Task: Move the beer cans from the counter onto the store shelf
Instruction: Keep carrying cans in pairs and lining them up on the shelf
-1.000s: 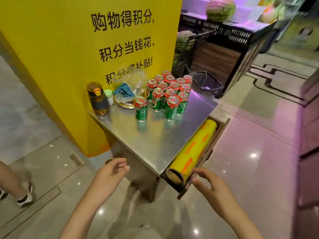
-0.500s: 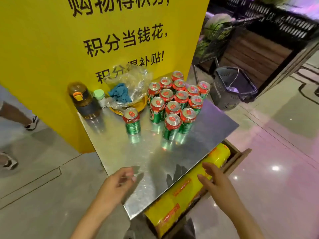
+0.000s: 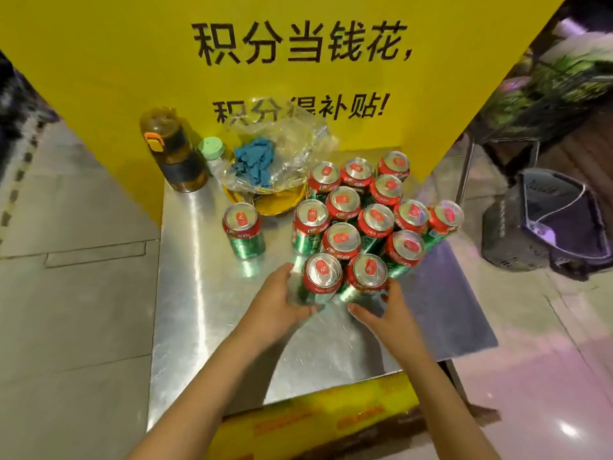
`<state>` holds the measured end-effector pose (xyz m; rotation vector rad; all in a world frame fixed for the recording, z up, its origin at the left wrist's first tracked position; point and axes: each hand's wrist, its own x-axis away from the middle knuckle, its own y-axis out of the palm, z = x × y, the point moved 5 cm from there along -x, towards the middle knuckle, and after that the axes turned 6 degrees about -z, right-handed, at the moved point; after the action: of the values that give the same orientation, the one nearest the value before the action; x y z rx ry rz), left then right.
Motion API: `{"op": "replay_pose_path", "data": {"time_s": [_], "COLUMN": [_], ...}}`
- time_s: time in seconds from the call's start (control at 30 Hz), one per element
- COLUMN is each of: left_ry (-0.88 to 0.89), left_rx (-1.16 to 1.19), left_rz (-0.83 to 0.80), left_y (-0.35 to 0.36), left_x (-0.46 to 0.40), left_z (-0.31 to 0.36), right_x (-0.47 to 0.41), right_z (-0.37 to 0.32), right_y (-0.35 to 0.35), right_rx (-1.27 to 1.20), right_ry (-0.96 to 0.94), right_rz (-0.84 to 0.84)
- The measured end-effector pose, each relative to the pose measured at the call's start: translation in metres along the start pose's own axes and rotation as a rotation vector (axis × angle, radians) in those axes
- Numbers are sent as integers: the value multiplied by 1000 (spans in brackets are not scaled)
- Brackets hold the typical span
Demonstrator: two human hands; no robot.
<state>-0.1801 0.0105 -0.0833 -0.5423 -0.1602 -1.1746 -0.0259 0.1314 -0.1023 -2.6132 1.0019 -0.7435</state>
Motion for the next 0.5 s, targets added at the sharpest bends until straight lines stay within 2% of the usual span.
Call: {"op": "replay_pose_path", "data": {"time_s": [0.1, 0.23, 0.5], "left_ry": [95, 73, 56], "left_rx": [98, 134, 177], "left_rz": [80, 139, 243], "left_y": [14, 20, 15], "left_x": [-21, -27, -19], "left_z": [7, -6, -11], "right_x": [-12, -18, -19], "right_z": [5, 3, 2], "right_y": [4, 4, -7], "right_rx": [-43, -110, -90], "right_ry": [-48, -122, -135], "right_rz": [3, 28, 17]}}
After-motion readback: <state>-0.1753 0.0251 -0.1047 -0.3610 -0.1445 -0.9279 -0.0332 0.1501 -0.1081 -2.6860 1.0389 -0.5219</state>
